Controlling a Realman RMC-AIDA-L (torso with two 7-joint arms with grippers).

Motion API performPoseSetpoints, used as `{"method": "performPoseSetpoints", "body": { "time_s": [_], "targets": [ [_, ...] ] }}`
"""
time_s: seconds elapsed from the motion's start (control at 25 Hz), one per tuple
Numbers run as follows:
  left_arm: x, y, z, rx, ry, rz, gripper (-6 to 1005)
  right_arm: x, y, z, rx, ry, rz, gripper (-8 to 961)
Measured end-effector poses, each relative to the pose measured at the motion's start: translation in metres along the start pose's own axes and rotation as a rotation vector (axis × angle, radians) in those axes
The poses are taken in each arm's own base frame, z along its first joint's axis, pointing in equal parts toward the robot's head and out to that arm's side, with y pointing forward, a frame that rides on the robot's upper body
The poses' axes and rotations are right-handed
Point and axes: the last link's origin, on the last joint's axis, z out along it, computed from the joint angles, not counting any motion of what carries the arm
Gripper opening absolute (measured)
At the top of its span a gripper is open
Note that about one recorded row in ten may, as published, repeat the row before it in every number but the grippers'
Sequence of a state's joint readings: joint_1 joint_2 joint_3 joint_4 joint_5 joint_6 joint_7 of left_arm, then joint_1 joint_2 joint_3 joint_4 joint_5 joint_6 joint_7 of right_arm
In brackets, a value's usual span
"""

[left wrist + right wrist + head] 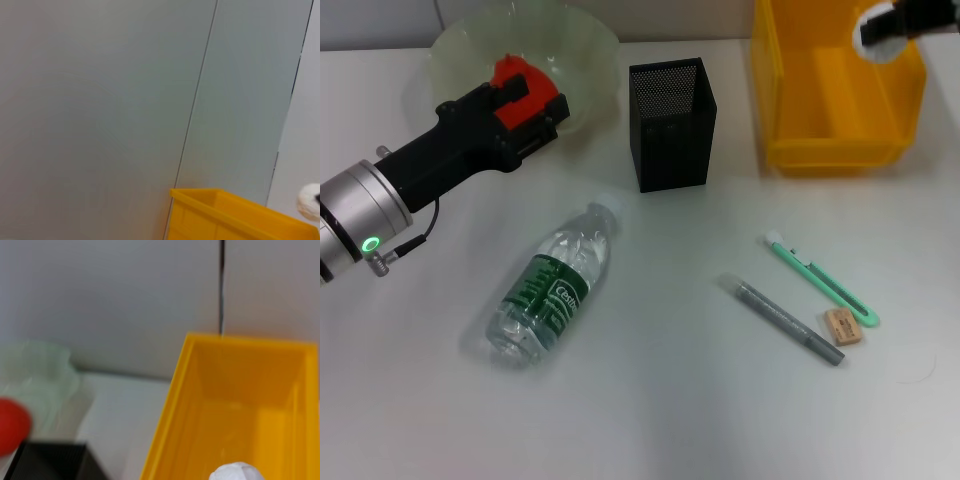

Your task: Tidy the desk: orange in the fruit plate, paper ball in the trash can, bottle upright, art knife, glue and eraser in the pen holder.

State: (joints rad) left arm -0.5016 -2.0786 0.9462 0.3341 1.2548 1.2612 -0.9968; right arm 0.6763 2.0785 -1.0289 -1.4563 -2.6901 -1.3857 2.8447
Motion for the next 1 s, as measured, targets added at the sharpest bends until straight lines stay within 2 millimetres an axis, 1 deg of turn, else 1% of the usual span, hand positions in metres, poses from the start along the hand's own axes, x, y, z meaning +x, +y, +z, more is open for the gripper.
{"method": "performPoseSetpoints", "body": {
  "time_s": [0.04, 0.08, 0.2, 0.24, 0.28, 0.4, 0.44, 0.48, 0.56, 0.6, 0.64, 0.68, 0.72, 0.8, 0.84, 0.88, 1.0],
  "targets": [
    [0.001, -0.001, 0.0, 0.011, 0.015, -0.011, 663, -0.006, -0.003, 0.006, 0.015, -0.045, -0.01, 502],
    [0.001, -0.001, 0.0, 0.011, 0.015, -0.011, 663, -0.006, -0.003, 0.006, 0.015, -0.045, -0.01, 505],
    [0.002, -0.002, -0.001, 0.029, 0.04, -0.034, 663, -0.011, -0.008, 0.02, 0.031, -0.088, -0.005, 516],
    [0.001, -0.003, -0.003, 0.036, 0.048, -0.045, 663, -0.011, -0.008, 0.029, 0.029, -0.086, 0.001, 519],
    [0.001, -0.003, -0.003, 0.036, 0.048, -0.045, 663, -0.011, -0.008, 0.029, 0.029, -0.086, 0.001, 523],
    [0.001, -0.002, -0.003, 0.036, 0.053, -0.054, 663, -0.009, -0.008, 0.038, 0.026, -0.071, -0.012, 534],
    [0.001, -0.001, -0.003, 0.027, 0.055, -0.054, 663, -0.007, -0.012, 0.04, 0.034, -0.083, -0.015, 537],
    [0.001, -0.001, -0.003, 0.027, 0.055, -0.054, 663, -0.007, -0.012, 0.04, 0.034, -0.083, -0.015, 578],
    [0.002, 0.001, -0.004, 0.015, 0.058, -0.051, 664, -0.001, -0.02, 0.036, 0.035, -0.129, -0.001, 659],
    [0.002, 0.001, -0.004, 0.015, 0.058, -0.051, 664, -0.001, -0.02, 0.036, 0.035, -0.129, -0.001, 699],
    [0.003, 0.002, -0.003, -0.001, 0.059, -0.051, 664, 0.004, -0.021, 0.032, -0.01, -0.163, -0.008, 740],
    [0.003, 0.002, -0.003, -0.001, 0.059, -0.051, 664, 0.004, -0.021, 0.032, -0.01, -0.163, -0.008, 740],
    [0.005, 0.003, -0.003, -0.014, 0.058, -0.053, 664, 0.008, -0.02, 0.03, -0.045, -0.184, -0.018, 740],
    [0.008, 0.004, 0.0, -0.039, 0.047, -0.06, 664, 0.019, -0.018, 0.027, -0.135, -0.233, -0.048, 740],
    [0.009, 0.006, 0.002, -0.057, 0.035, -0.062, 664, 0.033, -0.017, 0.025, -0.219, -0.277, -0.06, 740],
    [0.009, 0.006, 0.002, -0.057, 0.035, -0.062, 664, 0.033, -0.017, 0.025, -0.219, -0.277, -0.06, 740],
    [0.01, 0.006, 0.003, -0.066, 0.023, -0.056, 664, 0.065, -0.017, 0.026, -0.356, -0.339, -0.081, 740]
  ]
}}
